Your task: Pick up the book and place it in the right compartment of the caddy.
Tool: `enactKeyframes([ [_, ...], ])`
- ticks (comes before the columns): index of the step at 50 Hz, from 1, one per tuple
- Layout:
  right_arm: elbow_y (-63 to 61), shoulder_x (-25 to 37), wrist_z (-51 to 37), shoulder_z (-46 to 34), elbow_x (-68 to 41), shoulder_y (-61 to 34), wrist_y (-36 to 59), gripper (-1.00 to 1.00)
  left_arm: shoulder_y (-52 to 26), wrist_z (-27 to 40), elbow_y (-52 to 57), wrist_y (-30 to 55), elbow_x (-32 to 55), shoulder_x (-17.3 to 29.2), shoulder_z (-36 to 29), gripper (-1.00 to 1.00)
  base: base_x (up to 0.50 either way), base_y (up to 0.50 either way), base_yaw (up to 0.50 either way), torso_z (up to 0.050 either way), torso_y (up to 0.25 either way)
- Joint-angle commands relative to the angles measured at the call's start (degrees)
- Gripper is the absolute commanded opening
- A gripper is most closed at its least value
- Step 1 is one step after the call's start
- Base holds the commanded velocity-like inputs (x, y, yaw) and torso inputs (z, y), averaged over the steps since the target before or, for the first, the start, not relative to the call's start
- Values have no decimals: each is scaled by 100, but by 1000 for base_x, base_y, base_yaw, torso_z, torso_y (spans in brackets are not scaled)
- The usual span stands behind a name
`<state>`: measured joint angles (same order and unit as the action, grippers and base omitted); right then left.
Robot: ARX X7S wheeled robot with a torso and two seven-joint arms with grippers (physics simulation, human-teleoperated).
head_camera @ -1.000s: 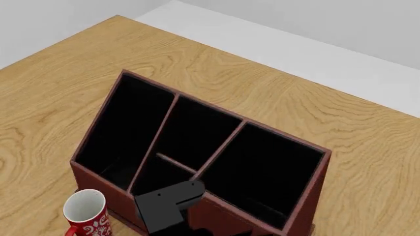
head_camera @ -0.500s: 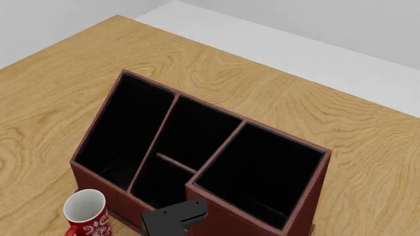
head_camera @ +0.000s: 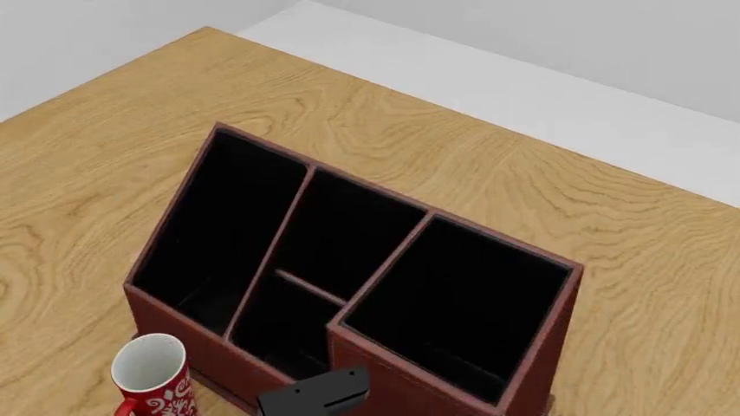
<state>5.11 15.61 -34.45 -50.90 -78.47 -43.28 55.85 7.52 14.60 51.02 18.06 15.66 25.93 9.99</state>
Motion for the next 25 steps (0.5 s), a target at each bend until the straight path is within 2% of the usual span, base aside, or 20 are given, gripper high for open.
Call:
enactKeyframes([
  [1, 149, -39, -64, -152, -158, -10, -93, -100, 3, 27, 8, 3, 12, 15, 1, 100, 6, 8, 5, 0, 0],
  [9, -457, 78, -565, -127, -306, -70, 63, -100, -4, 42, 6, 0, 11, 27, -15, 100, 1, 1, 2, 0, 0],
  [16, -1177, 204, -1458, 17, -797, -129, 300, -100, 14, 50, 6, -19, 18, 35, -11, 100, 0, 0, 0, 0, 0],
  [25, -1881, 210, -2197, 142, -1289, -397, 470, -100, 1, 54, -21, -46, 6, 42, -44, 100, 0, 0, 0, 0, 0],
])
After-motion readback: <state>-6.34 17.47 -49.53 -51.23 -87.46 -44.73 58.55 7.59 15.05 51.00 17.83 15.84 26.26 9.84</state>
